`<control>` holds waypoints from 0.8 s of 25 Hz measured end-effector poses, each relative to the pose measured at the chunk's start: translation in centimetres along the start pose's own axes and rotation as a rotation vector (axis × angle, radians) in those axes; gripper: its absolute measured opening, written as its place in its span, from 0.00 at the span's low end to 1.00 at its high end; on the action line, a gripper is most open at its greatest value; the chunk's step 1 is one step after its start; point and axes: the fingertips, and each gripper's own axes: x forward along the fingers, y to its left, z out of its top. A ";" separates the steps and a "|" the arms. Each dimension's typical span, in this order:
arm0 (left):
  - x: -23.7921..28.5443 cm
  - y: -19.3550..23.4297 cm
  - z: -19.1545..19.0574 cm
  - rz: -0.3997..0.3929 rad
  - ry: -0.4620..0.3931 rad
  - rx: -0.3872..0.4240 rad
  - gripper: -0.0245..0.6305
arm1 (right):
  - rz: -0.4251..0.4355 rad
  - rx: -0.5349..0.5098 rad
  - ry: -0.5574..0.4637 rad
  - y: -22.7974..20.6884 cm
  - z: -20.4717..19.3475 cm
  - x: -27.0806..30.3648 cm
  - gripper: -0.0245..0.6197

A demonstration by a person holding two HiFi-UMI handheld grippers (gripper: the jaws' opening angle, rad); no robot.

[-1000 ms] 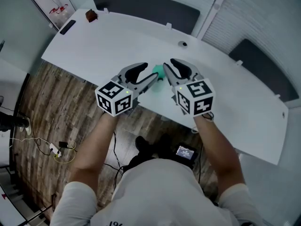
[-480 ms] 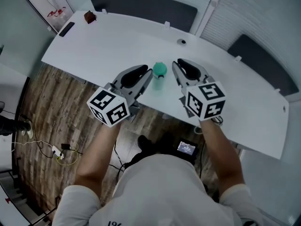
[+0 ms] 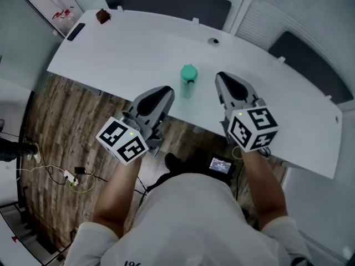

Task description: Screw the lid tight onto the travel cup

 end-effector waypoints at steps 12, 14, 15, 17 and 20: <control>-4.3 -1.2 -1.5 -0.021 0.029 -0.061 0.11 | -0.052 0.062 0.021 1.3 -2.2 -3.1 0.07; -5.3 -1.7 -2.2 -0.027 0.045 -0.066 0.11 | -0.061 0.067 0.028 1.8 -2.7 -4.1 0.07; -5.7 -1.9 -2.5 -0.031 0.053 -0.068 0.11 | -0.066 0.070 0.030 2.0 -3.0 -4.5 0.07; -6.4 -2.0 -3.1 -0.036 0.067 -0.074 0.11 | -0.071 0.079 0.035 2.5 -3.5 -4.9 0.07; -7.2 -2.4 -3.9 -0.039 0.084 -0.080 0.11 | -0.069 0.089 0.042 3.2 -4.2 -5.3 0.07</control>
